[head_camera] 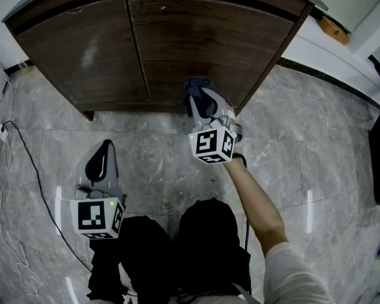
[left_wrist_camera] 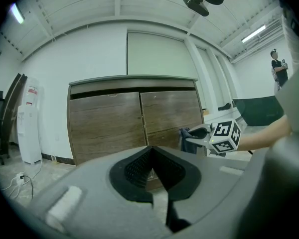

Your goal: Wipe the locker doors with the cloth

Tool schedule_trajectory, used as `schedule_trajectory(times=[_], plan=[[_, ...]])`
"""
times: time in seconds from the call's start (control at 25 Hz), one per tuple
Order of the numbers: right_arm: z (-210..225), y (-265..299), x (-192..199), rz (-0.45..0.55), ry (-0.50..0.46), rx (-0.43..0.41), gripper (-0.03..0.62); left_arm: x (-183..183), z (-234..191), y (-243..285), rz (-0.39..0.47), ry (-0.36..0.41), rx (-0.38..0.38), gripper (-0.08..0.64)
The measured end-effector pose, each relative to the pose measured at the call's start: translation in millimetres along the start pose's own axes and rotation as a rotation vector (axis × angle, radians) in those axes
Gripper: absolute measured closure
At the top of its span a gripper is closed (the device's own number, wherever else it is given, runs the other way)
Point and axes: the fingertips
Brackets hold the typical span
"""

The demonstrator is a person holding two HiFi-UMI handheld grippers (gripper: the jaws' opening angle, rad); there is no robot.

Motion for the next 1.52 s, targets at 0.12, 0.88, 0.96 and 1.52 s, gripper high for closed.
schedule_trajectory(times=[0.12,0.88,0.96,1.52], plan=[[16.9,-2.7,-24.3,0.031,-0.011,0.027,0.498,0.0,-1.2,-2.5,0.009,-0.001,0.000,0.557],[116.4,15.0,-171.2,0.195,-0.079,0.131,0.497,7.6,-5.0,-5.4,-0.002,-0.028,0.013,0.557],[122.3,20.1,-174.9,0.194,-0.061,0.130,0.497,7.2,-5.1,-5.4,-0.001,-0.029,0.013,0.557],[120.8,53.1,-170.5,0.158,-0.034,0.116,0.497,9.1,-12.8,-8.3,-0.002,-0.036,0.001,0.557]])
Point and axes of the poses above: the fingertips, and each gripper's own axes: y forward along the fingers, z to its right, x out of its underside, and after that the axes turned 5 degrees about -y, right-handed
